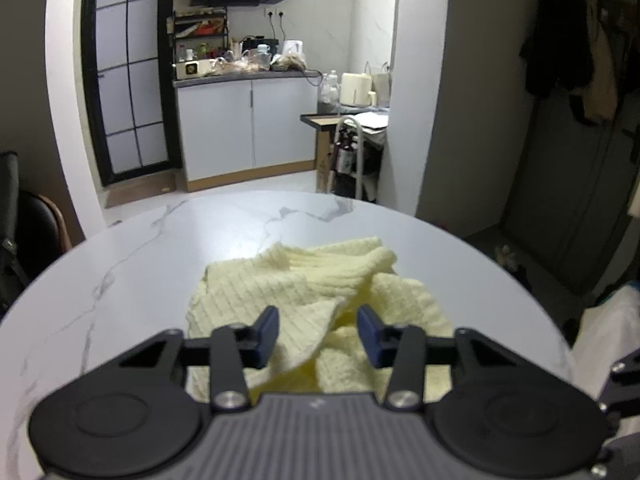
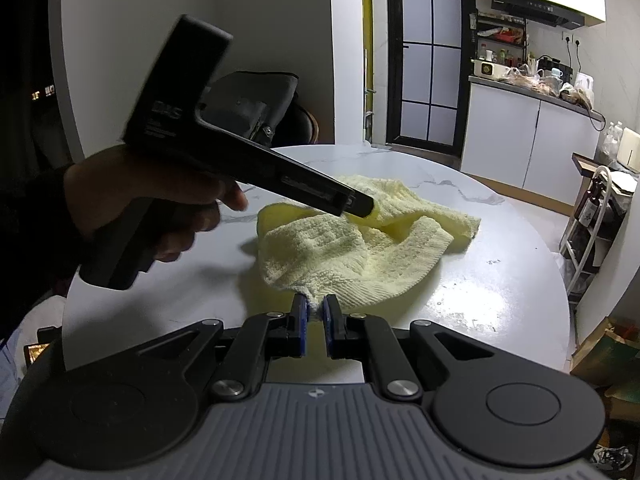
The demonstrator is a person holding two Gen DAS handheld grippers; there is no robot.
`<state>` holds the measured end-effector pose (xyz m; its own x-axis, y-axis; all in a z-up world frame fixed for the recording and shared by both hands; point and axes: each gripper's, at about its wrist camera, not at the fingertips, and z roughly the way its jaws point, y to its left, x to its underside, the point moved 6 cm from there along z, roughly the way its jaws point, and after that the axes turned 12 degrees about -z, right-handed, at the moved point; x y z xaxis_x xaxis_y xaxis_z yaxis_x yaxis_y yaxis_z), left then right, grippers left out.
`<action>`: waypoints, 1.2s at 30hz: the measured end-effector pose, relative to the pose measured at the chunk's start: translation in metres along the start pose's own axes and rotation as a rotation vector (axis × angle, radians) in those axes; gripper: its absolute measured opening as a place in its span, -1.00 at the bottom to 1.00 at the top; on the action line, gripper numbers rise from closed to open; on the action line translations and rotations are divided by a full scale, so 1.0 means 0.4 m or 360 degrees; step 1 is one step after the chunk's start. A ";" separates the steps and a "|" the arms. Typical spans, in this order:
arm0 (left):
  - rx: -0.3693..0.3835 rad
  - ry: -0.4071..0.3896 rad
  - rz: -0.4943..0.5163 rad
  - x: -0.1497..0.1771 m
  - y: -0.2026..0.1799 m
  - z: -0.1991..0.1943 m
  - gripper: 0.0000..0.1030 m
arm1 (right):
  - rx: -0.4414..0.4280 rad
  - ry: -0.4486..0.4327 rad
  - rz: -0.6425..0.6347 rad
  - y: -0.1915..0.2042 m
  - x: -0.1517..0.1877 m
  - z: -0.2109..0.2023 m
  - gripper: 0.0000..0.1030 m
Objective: Fold towel
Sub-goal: 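Close the left gripper on another towel edge while the right gripper holds its edge, then lift the towel with both grippers and stretch it open between them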
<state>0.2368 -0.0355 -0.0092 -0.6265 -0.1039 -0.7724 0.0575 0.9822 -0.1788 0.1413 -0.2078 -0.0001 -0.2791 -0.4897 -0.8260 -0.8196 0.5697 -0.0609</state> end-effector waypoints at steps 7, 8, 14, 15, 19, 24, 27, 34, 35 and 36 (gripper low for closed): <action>-0.0008 0.0029 -0.0126 0.017 0.035 0.006 -0.95 | 0.0018 0.0005 -0.0011 -0.013 -0.008 -0.003 -0.81; -0.0006 0.0026 -0.0127 0.018 0.037 0.001 -0.95 | 0.0024 0.0004 -0.0015 -0.014 -0.010 -0.005 -0.81; -0.0018 -0.0054 -0.0142 -0.016 0.064 -0.051 -0.95 | 0.0104 -0.0040 0.0023 -0.029 -0.020 -0.026 -0.81; -0.0024 -0.0070 -0.0145 -0.023 0.069 -0.061 -0.95 | 0.0137 -0.0056 0.0037 -0.036 -0.024 -0.033 -0.82; -0.0083 -0.0143 -0.0172 -0.054 0.106 -0.104 -0.96 | 0.0180 -0.0059 0.0020 -0.043 -0.035 -0.048 -0.82; -0.0133 -0.0190 -0.0180 -0.099 0.163 -0.159 -0.97 | 0.0231 -0.0090 -0.0011 -0.058 -0.066 -0.071 -0.81; -0.0151 -0.0213 -0.0178 -0.129 0.189 -0.191 -0.97 | 0.0270 -0.0106 -0.0039 -0.082 -0.097 -0.079 -0.81; -0.0203 -0.0346 -0.0316 -0.181 0.245 -0.265 -0.97 | 0.0351 -0.0155 -0.0111 -0.108 -0.161 -0.101 -0.82; -0.0210 -0.0362 -0.0335 -0.182 0.247 -0.270 -0.97 | 0.0364 -0.0173 -0.0120 -0.113 -0.176 -0.108 -0.82; -0.0209 -0.0378 -0.0355 -0.182 0.246 -0.274 -0.97 | 0.0366 -0.0181 -0.0120 -0.118 -0.185 -0.108 -0.83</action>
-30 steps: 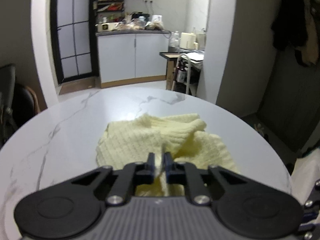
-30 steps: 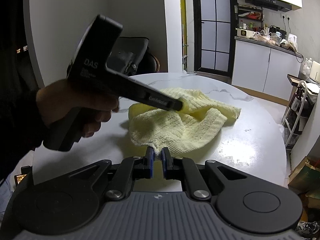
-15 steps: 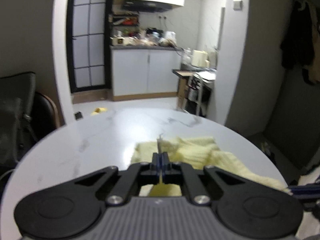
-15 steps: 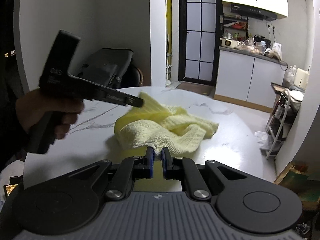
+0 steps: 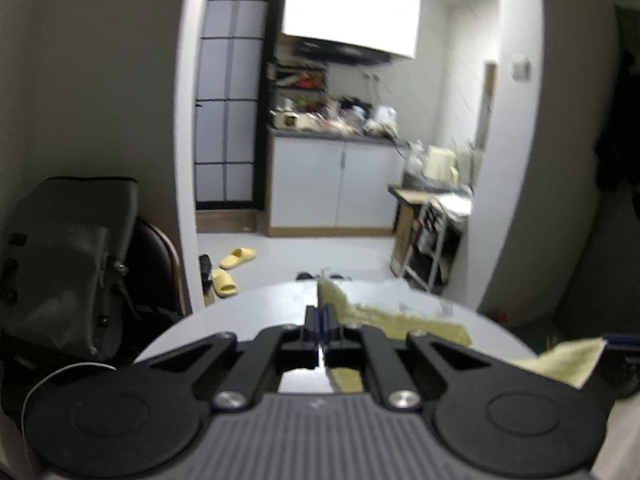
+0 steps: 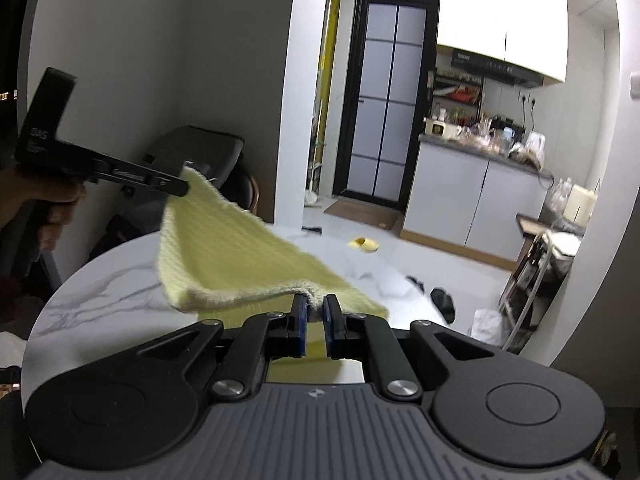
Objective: Fold towel
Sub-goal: 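Lift the towel with both grippers and stretch it open between them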
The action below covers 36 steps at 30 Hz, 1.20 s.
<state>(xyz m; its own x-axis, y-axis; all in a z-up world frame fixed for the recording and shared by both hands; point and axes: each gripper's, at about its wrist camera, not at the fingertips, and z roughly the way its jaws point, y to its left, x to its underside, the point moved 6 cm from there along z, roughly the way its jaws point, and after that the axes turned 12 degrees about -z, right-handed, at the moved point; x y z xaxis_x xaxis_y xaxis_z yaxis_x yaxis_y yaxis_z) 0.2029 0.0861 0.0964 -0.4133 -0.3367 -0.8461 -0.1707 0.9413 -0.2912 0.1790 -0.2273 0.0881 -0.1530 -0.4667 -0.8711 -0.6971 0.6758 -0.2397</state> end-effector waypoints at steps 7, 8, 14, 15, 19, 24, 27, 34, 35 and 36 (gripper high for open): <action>0.0046 -0.0051 -0.0088 -0.021 -0.006 -0.031 -0.97 | 0.0035 -0.0042 0.0006 -0.025 -0.040 0.006 -0.86; 0.0049 -0.0063 -0.0092 -0.028 -0.006 -0.037 -0.97 | 0.0040 -0.0046 -0.0007 -0.024 -0.047 0.004 -0.86; 0.0050 -0.0137 -0.0099 -0.082 0.003 -0.083 -0.97 | 0.0071 -0.0086 -0.0061 -0.023 -0.090 -0.018 -0.87; 0.0049 -0.0149 -0.0099 -0.090 0.004 -0.093 -0.97 | 0.0077 -0.0094 -0.0071 -0.022 -0.098 -0.021 -0.87; 0.0053 -0.0191 -0.0087 -0.123 0.002 -0.122 -0.97 | 0.0101 -0.0132 -0.0101 -0.023 -0.129 -0.038 -0.88; 0.0065 -0.0232 -0.0055 -0.163 -0.013 -0.154 -0.97 | 0.0147 -0.0173 -0.0151 -0.038 -0.182 -0.066 -0.89; 0.0061 -0.0251 -0.0038 -0.189 -0.022 -0.173 -0.97 | 0.0159 -0.0204 -0.0164 -0.049 -0.210 -0.088 -0.89; 0.0061 -0.0193 0.0061 -0.263 -0.019 -0.204 -0.97 | 0.0170 -0.0233 -0.0178 -0.061 -0.258 -0.118 -0.89; 0.0056 -0.0192 0.0078 -0.274 -0.019 -0.209 -0.97 | 0.0173 -0.0239 -0.0187 -0.061 -0.265 -0.123 -0.89; 0.0049 -0.0192 0.0094 -0.285 -0.019 -0.214 -0.97 | 0.0172 -0.0250 -0.0189 -0.062 -0.271 -0.127 -0.89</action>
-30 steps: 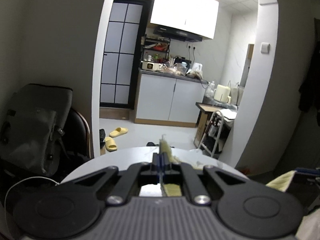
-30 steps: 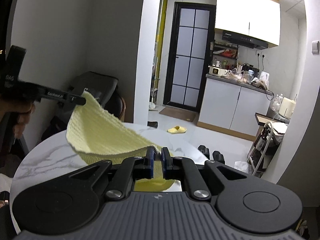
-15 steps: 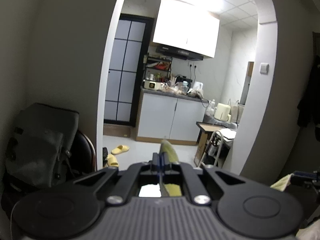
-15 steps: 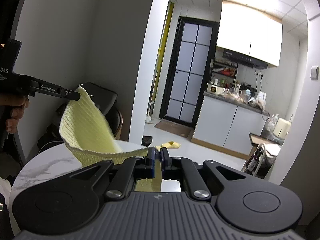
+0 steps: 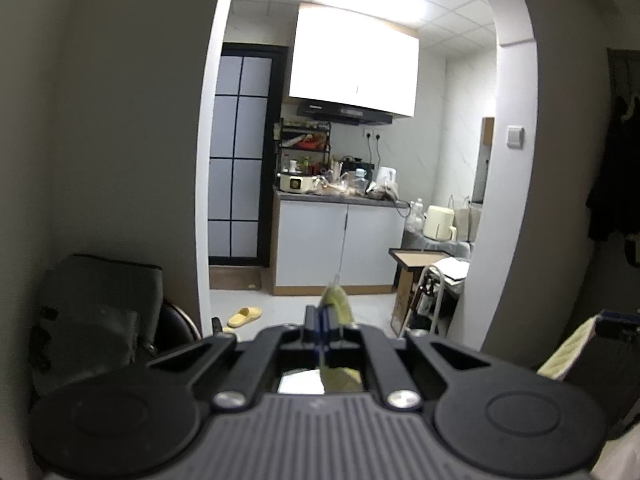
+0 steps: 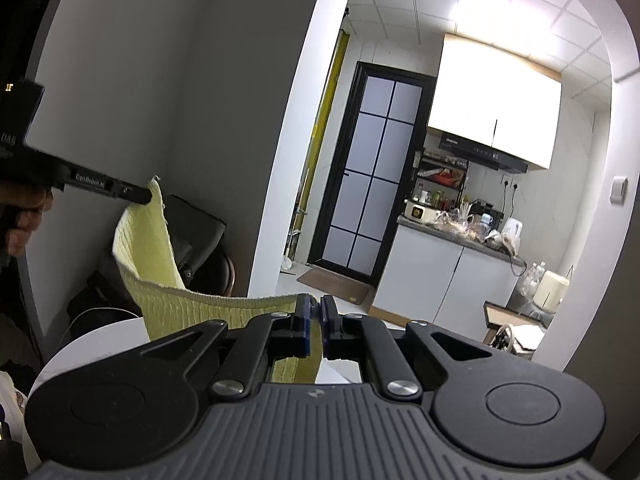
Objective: Fold towel
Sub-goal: 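Lift the towel with both grippers and stretch it open between them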
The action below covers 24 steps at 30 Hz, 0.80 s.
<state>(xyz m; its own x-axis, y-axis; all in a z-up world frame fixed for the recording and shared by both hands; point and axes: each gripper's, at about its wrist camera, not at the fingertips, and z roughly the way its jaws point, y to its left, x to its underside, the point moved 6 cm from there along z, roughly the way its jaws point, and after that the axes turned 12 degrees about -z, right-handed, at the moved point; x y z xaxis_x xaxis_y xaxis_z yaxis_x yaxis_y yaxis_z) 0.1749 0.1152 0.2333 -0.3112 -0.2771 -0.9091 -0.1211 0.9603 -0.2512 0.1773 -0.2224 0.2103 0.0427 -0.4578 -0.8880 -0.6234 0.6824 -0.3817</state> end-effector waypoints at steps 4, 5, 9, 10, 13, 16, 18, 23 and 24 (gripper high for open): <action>0.0003 0.0020 0.0004 -0.030 -0.002 -0.001 -0.97 | 0.0010 -0.0026 0.0017 -0.014 -0.020 0.001 -0.89; -0.0002 0.0020 -0.0002 -0.037 0.000 0.001 -0.97 | 0.0012 -0.0029 0.0019 -0.020 -0.027 0.006 -0.89; -0.0001 0.0006 -0.0064 -0.072 0.021 0.013 -0.97 | 0.0035 -0.0047 0.0020 -0.044 -0.054 0.032 -0.89; -0.0006 0.0000 -0.0076 -0.080 0.027 0.017 -0.97 | 0.0047 -0.0055 0.0020 -0.051 -0.062 0.039 -0.89; -0.0004 0.0008 -0.0115 -0.095 0.042 0.038 -0.97 | 0.0069 -0.0065 0.0009 -0.067 -0.082 0.066 -0.89; -0.0018 0.0016 -0.0129 -0.104 0.053 0.064 -0.97 | 0.0081 -0.0063 0.0003 -0.078 -0.096 0.089 -0.89; -0.0021 0.0022 -0.0135 -0.110 0.059 0.080 -0.97 | 0.0079 -0.0059 -0.0006 -0.089 -0.107 0.115 -0.89; -0.0023 0.0029 -0.0130 -0.122 0.063 0.130 -0.97 | 0.0088 -0.0050 -0.0017 -0.111 -0.121 0.166 -0.89; -0.0020 0.0032 -0.0129 -0.124 0.064 0.138 -0.97 | 0.0089 -0.0049 -0.0025 -0.117 -0.123 0.178 -0.89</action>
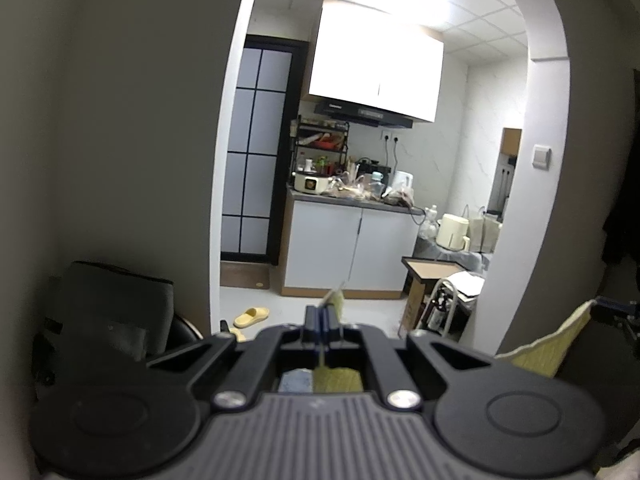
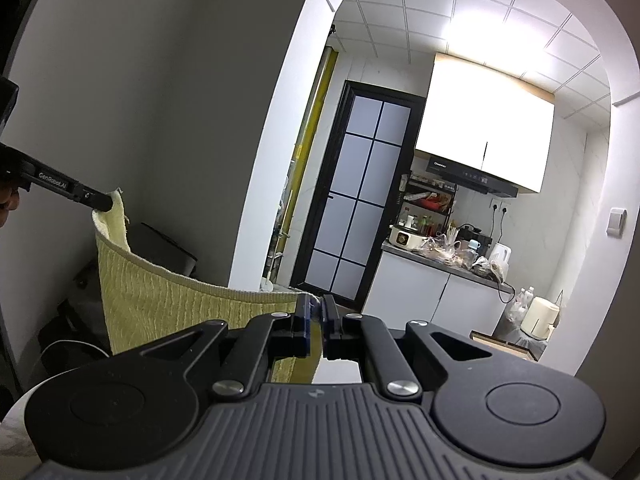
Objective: Fold towel
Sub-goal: 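Lift the towel with both grippers and stretch it open between them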
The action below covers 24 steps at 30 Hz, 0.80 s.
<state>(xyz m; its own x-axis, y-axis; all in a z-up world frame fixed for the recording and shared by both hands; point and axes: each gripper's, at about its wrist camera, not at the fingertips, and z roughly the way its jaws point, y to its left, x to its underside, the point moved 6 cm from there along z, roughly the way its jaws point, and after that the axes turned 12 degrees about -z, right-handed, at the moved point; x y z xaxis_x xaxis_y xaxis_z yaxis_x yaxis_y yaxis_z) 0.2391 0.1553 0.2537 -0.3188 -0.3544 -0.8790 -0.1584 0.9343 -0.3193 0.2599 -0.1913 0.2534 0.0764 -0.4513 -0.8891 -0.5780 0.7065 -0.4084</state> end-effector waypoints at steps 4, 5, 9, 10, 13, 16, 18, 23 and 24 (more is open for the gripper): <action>0.0010 0.0021 0.0030 -0.008 -0.002 0.043 -0.97 | 0.0023 0.0025 -0.0056 -0.020 -0.006 0.050 -0.89; 0.0014 0.0026 0.0029 -0.009 -0.003 0.051 -0.97 | 0.0028 0.0028 -0.0063 -0.020 -0.008 0.051 -0.89; 0.0026 0.0015 0.0016 -0.017 -0.005 0.075 -0.97 | 0.0042 0.0039 -0.0075 -0.035 -0.014 0.081 -0.89; 0.0031 0.0006 0.0018 -0.017 -0.006 0.074 -0.97 | 0.0044 0.0040 -0.0077 -0.038 -0.015 0.086 -0.89; 0.0046 -0.0006 0.0020 -0.010 -0.006 0.063 -0.97 | 0.0045 0.0027 -0.0085 -0.032 -0.010 0.081 -0.89; 0.0047 0.0013 0.0021 0.019 0.003 0.053 -0.97 | 0.0016 0.0041 -0.0097 -0.012 0.015 0.074 -0.89; 0.0042 0.0039 0.0028 0.041 0.011 0.044 -0.97 | -0.0010 0.0062 -0.0111 0.001 0.032 0.071 -0.89; 0.0032 0.0081 0.0033 0.091 0.035 0.004 -0.97 | -0.0067 0.0121 -0.0141 0.033 0.077 0.047 -0.89; 0.0031 0.0090 0.0029 0.105 0.041 -0.005 -0.97 | -0.0077 0.0134 -0.0146 0.046 0.091 0.036 -0.89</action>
<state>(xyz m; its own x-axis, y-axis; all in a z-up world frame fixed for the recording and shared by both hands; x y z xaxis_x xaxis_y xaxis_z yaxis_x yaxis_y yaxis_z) 0.2211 0.1557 0.2121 -0.3738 -0.3382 -0.8637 -0.1338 0.9411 -0.3106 0.2639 -0.1868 0.2107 0.0634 -0.5586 -0.8270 -0.6101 0.6341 -0.4751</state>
